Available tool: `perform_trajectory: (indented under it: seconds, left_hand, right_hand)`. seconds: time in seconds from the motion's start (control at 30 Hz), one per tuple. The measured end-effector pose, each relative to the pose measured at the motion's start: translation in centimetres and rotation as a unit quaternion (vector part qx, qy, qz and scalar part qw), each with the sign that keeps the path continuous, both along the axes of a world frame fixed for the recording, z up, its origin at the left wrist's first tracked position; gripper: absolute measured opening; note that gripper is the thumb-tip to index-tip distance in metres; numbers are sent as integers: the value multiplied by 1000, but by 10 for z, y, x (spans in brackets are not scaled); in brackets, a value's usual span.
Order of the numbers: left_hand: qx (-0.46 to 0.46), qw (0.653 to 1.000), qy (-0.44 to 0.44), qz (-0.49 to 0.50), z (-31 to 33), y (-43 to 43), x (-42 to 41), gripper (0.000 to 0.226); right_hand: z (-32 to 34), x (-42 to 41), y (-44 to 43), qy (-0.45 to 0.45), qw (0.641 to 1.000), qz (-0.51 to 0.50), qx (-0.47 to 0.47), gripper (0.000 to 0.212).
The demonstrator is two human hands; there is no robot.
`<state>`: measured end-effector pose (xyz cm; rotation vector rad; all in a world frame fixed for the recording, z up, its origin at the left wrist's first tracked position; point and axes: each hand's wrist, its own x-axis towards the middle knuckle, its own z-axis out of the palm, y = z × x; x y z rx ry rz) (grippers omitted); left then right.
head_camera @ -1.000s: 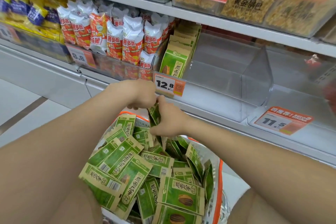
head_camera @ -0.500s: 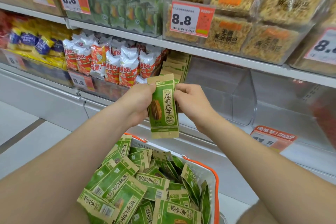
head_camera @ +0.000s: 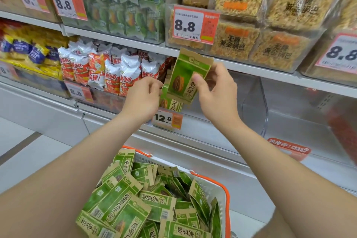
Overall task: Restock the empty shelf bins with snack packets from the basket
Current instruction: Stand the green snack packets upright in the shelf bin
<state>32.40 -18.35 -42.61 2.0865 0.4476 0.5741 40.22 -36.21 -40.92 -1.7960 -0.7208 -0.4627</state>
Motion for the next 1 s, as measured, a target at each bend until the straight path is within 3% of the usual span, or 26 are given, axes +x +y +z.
perform_trajectory:
  seconds: [0.13,0.23,0.37,0.5,0.63,0.73,0.87,1.0]
  left_hand:
    - [167,981,98,7,-8,10,-1,39]
    - [238,963,127,-9,-16,18,0,45]
    - [272,950,152,-33,-20,19,-1,31]
    - [304,939,150,-47,-23,16,0,16]
    - [314,925,197,-80,-24,5,-8,5]
    - [326,896,270,-133,-27,-5,-17,6]
    - [347,846,335,-227,-41,-23,-26,13]
    - [341,799,375,-324,-61,-53,-32,21]
  right_hand:
    - [-24,14,10,45,996,-14,-71,15]
    - [-37,22,22,113,985,-11,-127,18]
    - [-49,30,39,161,961,0,-226,16]
    - [-48,33,46,149,968,-14,-203,11]
    - [-50,33,42,138,951,-1,-278,28]
    - [-42,22,30,91,948,-56,-299,34]
    - [-28,-6,11,40,958,-36,-283,8]
    - [-35,-45,-4,39,901,63,-428,18]
